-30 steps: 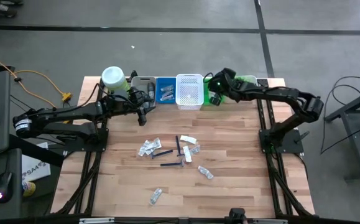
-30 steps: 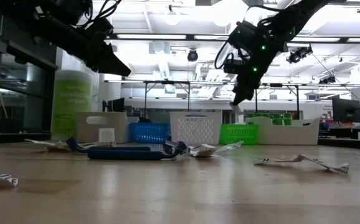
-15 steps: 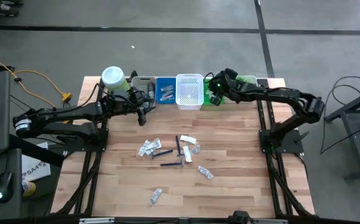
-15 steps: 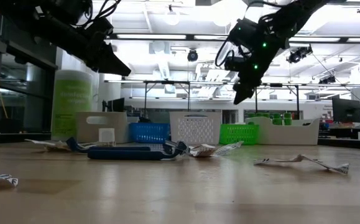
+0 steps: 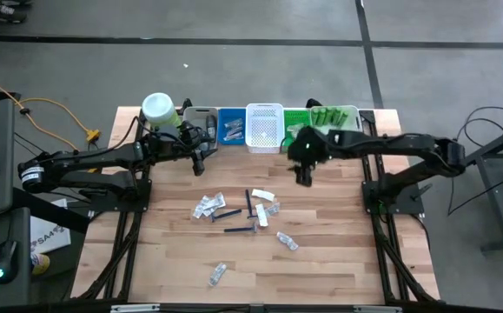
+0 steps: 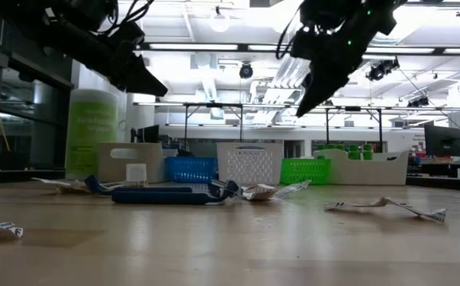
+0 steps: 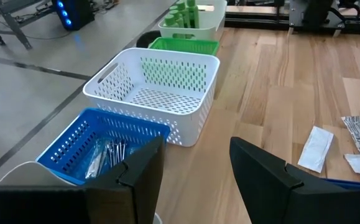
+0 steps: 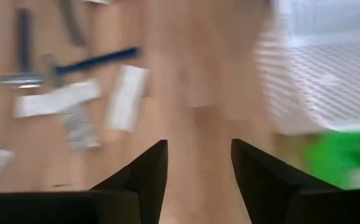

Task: Pick & Place Travel size toiletries
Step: Put the white bandage pack into the green bin

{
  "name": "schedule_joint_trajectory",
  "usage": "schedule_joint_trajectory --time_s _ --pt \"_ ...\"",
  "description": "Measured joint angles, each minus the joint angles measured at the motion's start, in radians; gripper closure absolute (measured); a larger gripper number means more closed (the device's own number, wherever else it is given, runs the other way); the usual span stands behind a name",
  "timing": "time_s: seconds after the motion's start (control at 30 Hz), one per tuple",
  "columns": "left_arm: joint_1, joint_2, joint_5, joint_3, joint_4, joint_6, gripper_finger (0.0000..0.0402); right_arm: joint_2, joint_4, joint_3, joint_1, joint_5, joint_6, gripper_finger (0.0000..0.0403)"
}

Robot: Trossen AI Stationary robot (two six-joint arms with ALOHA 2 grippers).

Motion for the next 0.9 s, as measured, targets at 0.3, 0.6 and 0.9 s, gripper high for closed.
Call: schedule_joint_trajectory --time_s 0.3,0.6,0.9 --pt "0.0 0.0 0.001 0.0 0.001 0.0 0.0217 0.106 0.028 -0.001 0.201 -0.012 0.288 0.0238" --pt "0.0 0.0 0.003 0.0 0.002 0.0 0.0217 0.23 0.107 -0.001 0.268 -0.062 0.951 0.0242" --pt "0.0 0.0 0.004 0.0 -0.006 -0.001 0.0217 0.332 0.141 -0.001 0.292 -0.086 1.055 0.0242"
